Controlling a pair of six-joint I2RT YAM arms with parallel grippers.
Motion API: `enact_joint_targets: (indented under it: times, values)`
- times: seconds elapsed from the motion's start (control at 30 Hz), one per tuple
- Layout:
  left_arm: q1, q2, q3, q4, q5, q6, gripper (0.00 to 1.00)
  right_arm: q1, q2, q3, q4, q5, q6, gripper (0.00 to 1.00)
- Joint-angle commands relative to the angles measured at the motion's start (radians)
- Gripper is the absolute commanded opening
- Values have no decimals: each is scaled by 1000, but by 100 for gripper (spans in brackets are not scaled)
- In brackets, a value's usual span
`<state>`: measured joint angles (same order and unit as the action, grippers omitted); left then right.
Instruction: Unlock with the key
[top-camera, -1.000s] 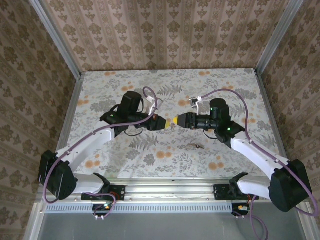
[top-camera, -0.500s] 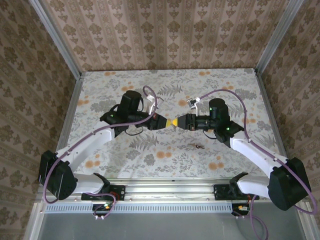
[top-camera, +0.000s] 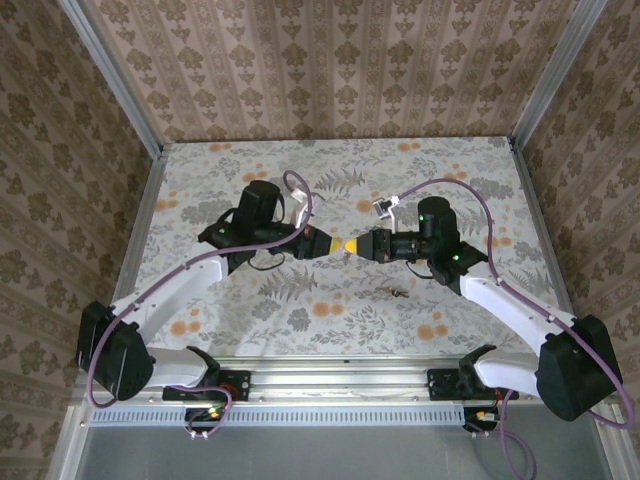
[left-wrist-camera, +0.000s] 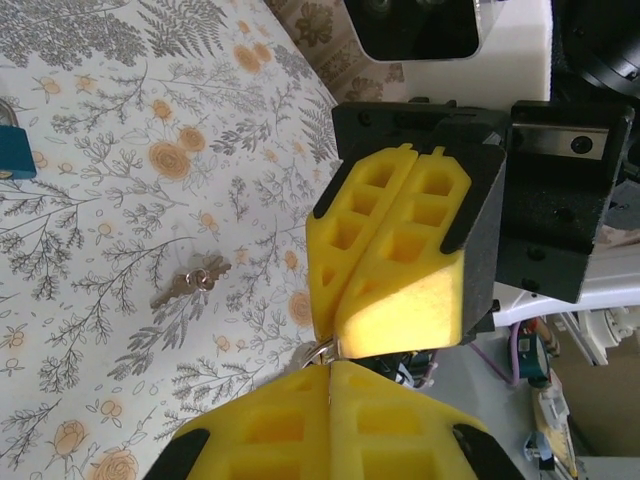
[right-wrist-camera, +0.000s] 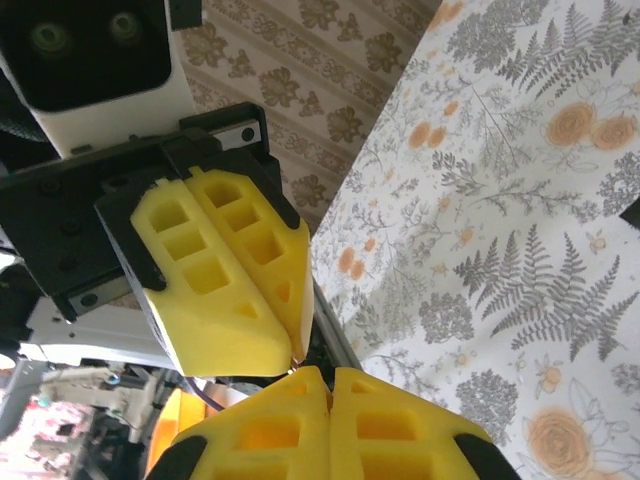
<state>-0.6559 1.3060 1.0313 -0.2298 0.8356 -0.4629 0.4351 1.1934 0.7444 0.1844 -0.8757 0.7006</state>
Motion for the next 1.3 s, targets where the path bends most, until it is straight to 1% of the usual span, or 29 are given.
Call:
enact_joint_targets:
  times: [0.0, 0.07, 0.1, 0.13, 0.17, 0.23, 0.3, 0.37, 0.4, 0.5, 0.53, 0.57, 0.67, 0.7, 0.73, 0.8, 0.93, 1.07, 1.1, 1.13, 1.27]
  values:
    - [14, -28, -21, 78, 18, -39, 1, 23, -4, 19, -59, -16, -56, 0]
    - [28, -30, -28, 91, 1, -60, 15, 33, -16, 27, -85, 26, -82, 0]
    - [35, -35, -31, 92, -18, -68, 24, 37, -26, 27, -93, 50, -93, 0]
    - [45, -42, -36, 88, -47, -79, 37, 39, -35, 30, -108, 78, -106, 0]
    - [61, -53, -42, 82, -84, -93, 41, 42, -48, 33, -125, 117, -119, 0]
    - [100, -72, -56, 52, -161, -130, 41, 47, -76, 35, -165, 208, -150, 0]
    - [139, -89, -88, 41, -225, -175, 41, 62, -107, 36, -216, 341, -193, 0]
    - [157, -106, -137, 75, -254, -223, 41, 89, -143, 26, -246, 487, -237, 0]
    - [157, -111, -153, 86, -265, -242, 42, 101, -155, 22, -252, 539, -251, 0]
    - [149, -107, -177, 102, -284, -305, 45, 157, -197, 8, -274, 754, -309, 0]
    - [142, -104, -178, 103, -296, -324, 48, 179, -209, 0, -269, 819, -336, 0]
    - [132, -100, -176, 99, -315, -343, 53, 203, -221, -10, -261, 881, -366, 0]
    - [96, -78, -143, 73, -360, -398, 55, 258, -250, -36, -224, 1036, -446, 0]
    - [83, -68, -130, 65, -373, -419, 56, 270, -259, -44, -206, 1069, -465, 0]
    - [70, -58, -118, 62, -387, -448, 58, 285, -268, -54, -187, 1110, -490, 0]
    - [51, -34, -101, 87, -386, -509, 59, 313, -282, -72, -147, 1167, -542, 0]
    - [1, 3, -87, 210, -357, -635, 59, 385, -312, -114, -53, 1245, -656, 0]
    - [-37, 23, -55, 266, -349, -686, 61, 447, -319, -131, -13, 1327, -735, 0]
    - [-45, 27, -51, 283, -345, -698, 65, 461, -321, -136, -2, 1333, -750, 0]
    - [-52, 34, -48, 299, -338, -708, 66, 469, -322, -140, 7, 1340, -760, 0]
    - [-71, 63, -39, 362, -311, -750, 67, 505, -306, -138, 18, 1370, -793, 0]
